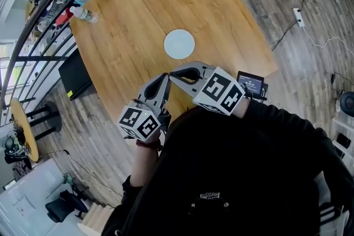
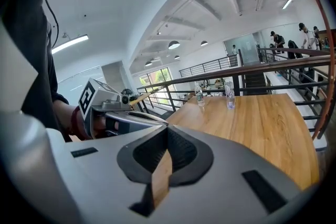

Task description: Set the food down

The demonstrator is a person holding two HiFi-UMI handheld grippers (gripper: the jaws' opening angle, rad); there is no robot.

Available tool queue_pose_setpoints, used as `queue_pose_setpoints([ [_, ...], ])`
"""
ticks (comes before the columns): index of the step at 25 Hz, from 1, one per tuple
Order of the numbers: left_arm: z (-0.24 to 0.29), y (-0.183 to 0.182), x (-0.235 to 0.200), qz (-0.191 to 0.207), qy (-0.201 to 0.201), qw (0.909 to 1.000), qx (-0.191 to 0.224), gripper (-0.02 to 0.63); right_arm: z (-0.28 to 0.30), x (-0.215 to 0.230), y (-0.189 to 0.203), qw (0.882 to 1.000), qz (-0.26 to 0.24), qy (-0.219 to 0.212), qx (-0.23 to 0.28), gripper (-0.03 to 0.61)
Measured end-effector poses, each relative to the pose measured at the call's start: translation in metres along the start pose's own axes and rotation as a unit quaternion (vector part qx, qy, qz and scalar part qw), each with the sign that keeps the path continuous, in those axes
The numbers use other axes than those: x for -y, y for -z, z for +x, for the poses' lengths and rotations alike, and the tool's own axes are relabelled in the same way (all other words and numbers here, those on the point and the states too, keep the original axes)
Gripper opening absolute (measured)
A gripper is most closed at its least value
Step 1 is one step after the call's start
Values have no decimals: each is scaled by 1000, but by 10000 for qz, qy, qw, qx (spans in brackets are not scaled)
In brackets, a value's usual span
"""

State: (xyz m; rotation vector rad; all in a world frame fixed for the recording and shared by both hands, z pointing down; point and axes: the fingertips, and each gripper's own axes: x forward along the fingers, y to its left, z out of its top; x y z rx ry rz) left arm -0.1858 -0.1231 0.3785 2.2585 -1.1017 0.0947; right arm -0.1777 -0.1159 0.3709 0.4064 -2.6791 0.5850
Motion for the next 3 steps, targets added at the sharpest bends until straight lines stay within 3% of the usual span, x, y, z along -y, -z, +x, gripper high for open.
queue_pose_setpoints([
  [3,-1,0,-2,-12,9,10000,-1,5,2,0,0,10000,-20,-1,-24,18],
])
